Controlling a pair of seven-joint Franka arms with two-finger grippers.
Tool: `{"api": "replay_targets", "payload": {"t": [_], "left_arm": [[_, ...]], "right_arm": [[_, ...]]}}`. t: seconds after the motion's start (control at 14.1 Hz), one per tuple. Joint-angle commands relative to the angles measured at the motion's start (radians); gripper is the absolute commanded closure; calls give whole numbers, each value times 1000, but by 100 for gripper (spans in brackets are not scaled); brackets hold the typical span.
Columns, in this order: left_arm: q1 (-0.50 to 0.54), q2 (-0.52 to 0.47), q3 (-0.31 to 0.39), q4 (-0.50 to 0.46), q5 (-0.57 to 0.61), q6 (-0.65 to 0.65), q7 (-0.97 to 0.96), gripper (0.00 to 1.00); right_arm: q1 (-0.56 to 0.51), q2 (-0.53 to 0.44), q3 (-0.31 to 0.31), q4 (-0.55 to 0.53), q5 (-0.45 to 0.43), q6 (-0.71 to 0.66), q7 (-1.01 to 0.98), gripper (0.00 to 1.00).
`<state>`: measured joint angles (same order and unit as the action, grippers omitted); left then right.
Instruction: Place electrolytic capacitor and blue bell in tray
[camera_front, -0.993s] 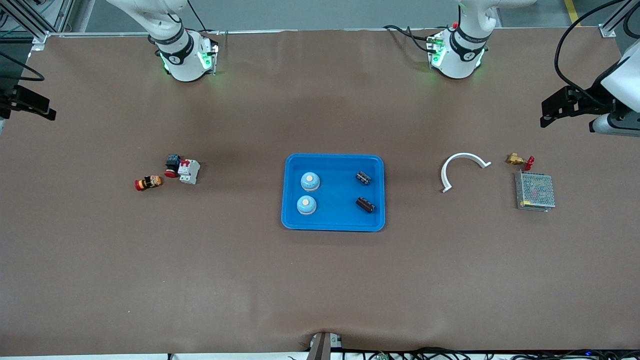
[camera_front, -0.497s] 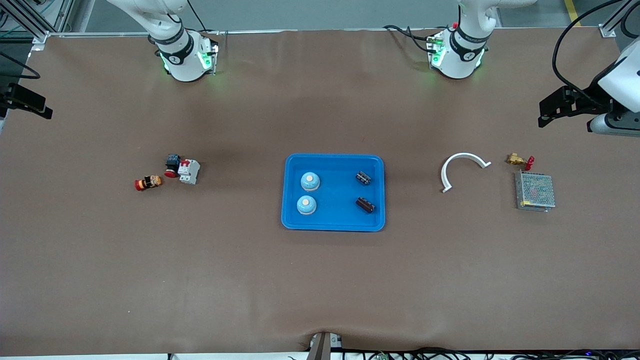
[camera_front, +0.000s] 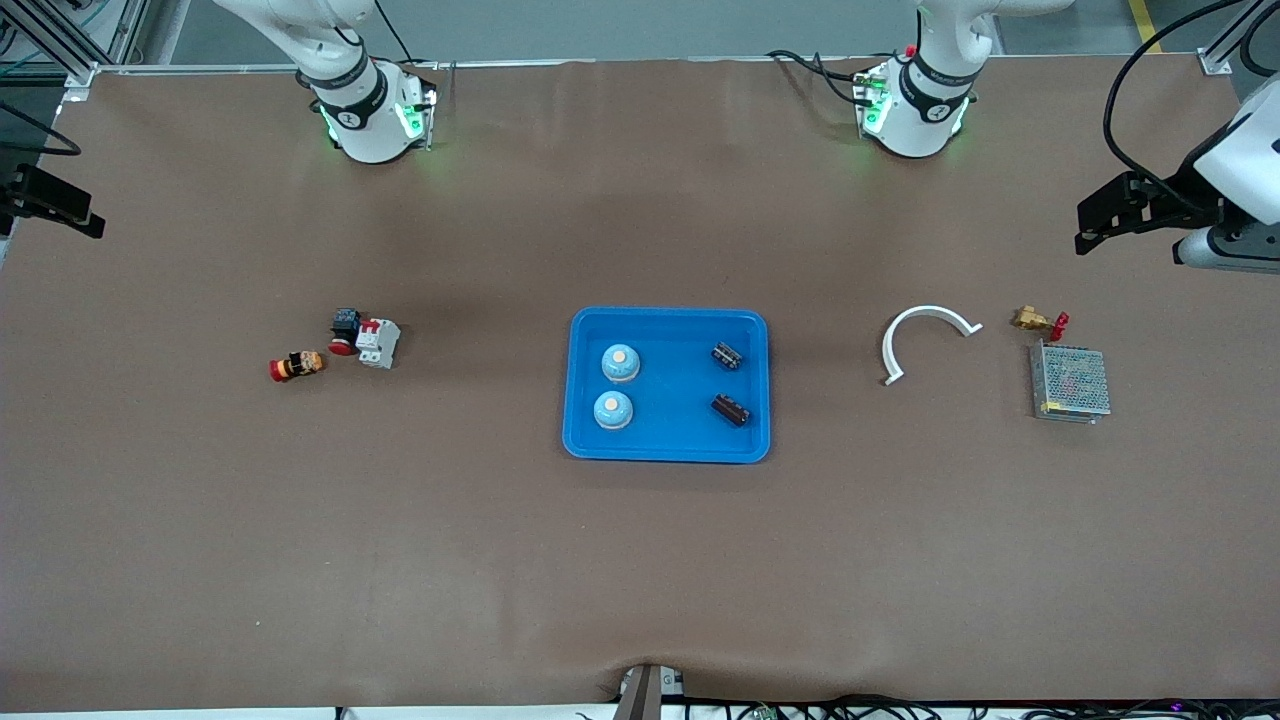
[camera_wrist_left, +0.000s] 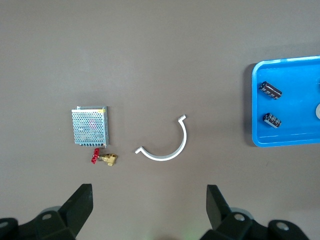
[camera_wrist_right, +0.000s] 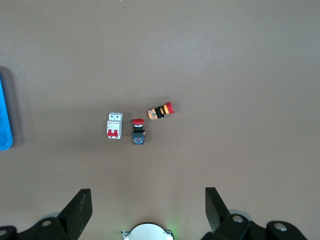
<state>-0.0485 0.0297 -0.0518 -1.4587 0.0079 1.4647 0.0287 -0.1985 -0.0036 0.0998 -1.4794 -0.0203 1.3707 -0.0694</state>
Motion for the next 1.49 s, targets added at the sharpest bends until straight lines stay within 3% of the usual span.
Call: {"api": "replay_targets", "payload": {"t": [0.0, 0.21, 1.21, 1.42], "left_arm": [[4, 3, -3, 17, 1, -12, -13, 0], [7, 3, -2, 18, 1, -12, -12, 0], [7, 3, 0, 17, 1, -12, -13, 0], [2, 3, -2, 17, 1, -12, -15, 0]], "right_arm": [[118, -9, -124, 8, 11, -4, 5, 0], [105, -9, -144, 10, 45, -5, -1, 0], [113, -7, -146, 21, 36, -4, -7, 0], [175, -6, -202, 22, 31, -5, 2, 0]]}}
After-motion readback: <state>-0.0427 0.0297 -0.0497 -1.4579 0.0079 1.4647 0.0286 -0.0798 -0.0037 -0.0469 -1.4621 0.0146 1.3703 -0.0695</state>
